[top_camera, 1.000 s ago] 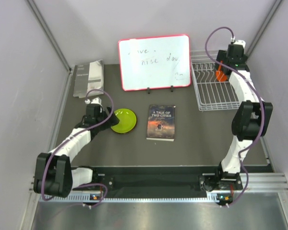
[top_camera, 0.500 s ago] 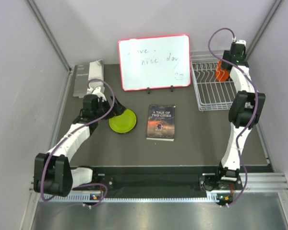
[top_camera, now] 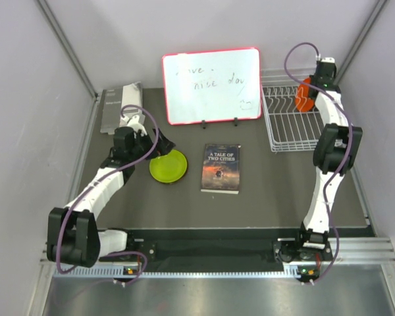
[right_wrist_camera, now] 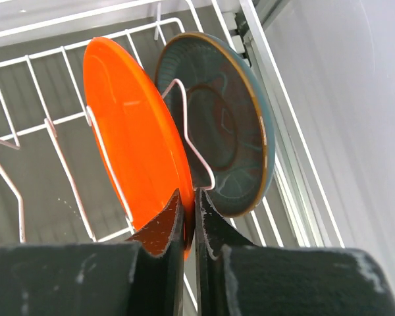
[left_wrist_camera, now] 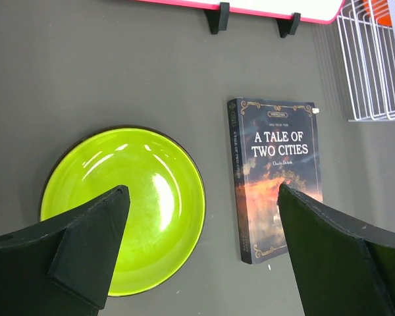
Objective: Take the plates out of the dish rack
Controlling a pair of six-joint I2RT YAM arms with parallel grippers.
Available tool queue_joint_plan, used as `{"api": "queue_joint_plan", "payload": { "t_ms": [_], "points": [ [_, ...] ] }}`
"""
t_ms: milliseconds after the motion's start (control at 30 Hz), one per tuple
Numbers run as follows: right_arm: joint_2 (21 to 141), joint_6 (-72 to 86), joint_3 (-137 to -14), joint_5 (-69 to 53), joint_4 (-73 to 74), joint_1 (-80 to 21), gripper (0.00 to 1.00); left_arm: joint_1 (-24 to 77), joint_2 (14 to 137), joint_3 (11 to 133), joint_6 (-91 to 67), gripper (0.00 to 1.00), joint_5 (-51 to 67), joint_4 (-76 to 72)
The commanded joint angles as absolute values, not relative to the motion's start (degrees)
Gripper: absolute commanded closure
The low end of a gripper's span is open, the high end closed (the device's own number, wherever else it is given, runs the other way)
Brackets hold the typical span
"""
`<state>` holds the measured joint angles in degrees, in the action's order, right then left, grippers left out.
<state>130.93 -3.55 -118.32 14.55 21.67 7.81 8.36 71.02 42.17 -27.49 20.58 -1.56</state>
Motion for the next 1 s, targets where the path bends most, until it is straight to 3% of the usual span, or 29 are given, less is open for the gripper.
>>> {"api": "queue_joint_plan", "payload": {
  "t_ms": [0, 133, 367, 567, 800, 967],
  "points": [
    [129.55, -3.07, -121.03, 14.93, 20.04, 6.51, 1.0, 8.44, 71.1, 42.54, -27.16, 0.01, 19.07, -4.83],
    [126.31, -5.26, -116.3, 20.02, 16.01, 3.44, 1.0, 8.44, 72.5, 42.54, -27.6, 0.01, 19.07, -5.62],
    [115.68, -15.8, -103.55, 44.07, -1.99, -5.26, 1.0, 8.44, 75.41, 44.64, -27.86, 0.01, 17.67, -4.4],
    [108.48, -21.53, -95.63, 53.51, -12.12, -8.35, 1.0, 8.52, 76.2, 46.14, -28.04, 0.01, 17.75, -3.6],
    [96.61, -15.84, -87.81, 53.97, -6.95, -10.63, 1.0, 9.23, 74.0, 45.7, -29.53, 0.01, 18.28, -6.86],
    [85.88, -1.08, -83.85, 38.26, 11.2, -11.78, 1.0, 9.58, 75.49, 47.72, -29.44, 0.01, 25.91, -9.21]
  ]
}}
